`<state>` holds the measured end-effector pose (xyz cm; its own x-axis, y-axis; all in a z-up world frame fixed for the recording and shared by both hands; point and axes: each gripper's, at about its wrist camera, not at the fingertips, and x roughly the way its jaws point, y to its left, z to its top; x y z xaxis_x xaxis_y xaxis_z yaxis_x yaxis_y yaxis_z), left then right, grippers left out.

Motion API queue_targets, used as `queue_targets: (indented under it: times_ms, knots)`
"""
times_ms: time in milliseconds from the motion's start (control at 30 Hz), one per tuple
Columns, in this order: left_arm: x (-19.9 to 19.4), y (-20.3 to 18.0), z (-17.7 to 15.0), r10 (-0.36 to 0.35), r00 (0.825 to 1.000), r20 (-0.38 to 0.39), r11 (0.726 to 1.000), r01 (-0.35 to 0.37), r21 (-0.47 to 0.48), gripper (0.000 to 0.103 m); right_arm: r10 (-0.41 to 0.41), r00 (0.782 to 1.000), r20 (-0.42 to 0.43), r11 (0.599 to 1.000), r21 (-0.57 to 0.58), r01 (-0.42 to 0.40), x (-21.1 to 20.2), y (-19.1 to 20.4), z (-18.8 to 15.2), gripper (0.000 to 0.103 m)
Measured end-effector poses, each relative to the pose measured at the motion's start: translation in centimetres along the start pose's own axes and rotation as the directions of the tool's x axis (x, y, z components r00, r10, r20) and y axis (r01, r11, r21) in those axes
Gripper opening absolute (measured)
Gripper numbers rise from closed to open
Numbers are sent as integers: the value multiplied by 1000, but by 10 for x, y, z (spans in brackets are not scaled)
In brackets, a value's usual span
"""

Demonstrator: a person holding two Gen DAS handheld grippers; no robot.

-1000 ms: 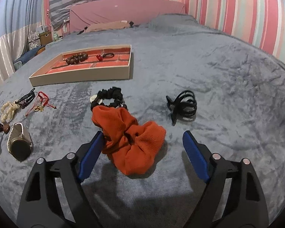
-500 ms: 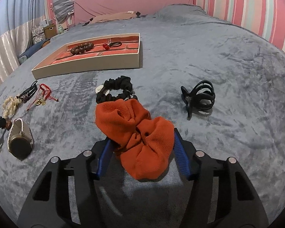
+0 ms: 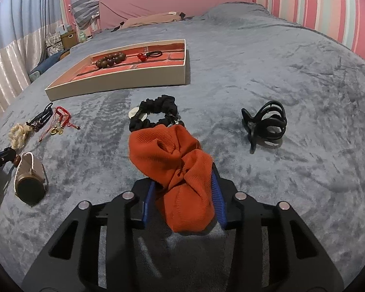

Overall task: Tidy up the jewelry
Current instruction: 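Grasp the black braided pendant with left tool while right grasps the orange scrunchie, then carry both items into the tray and open both tools to release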

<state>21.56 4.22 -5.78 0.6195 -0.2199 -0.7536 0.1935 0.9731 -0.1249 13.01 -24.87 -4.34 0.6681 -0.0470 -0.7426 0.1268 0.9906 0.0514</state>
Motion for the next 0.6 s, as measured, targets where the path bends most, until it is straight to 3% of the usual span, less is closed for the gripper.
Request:
queue_targets:
  times_ms: [100, 333, 600]
  knots:
    - [2, -3, 2, -15, 1000, -3, 1000, 15, 16, 29, 4, 1000, -1, 1000, -3, -4, 0, 1, 0, 34]
    - [-2, -1, 1, -35, 999, 11, 999, 35, -3, 22, 23, 1000, 5, 1000, 9, -23, -2, -2, -1, 29]
    - [-26, 1, -1, -29, 995, 92, 999, 31, -17, 17, 24, 998, 51, 1000, -3, -24, -14, 0, -1, 25]
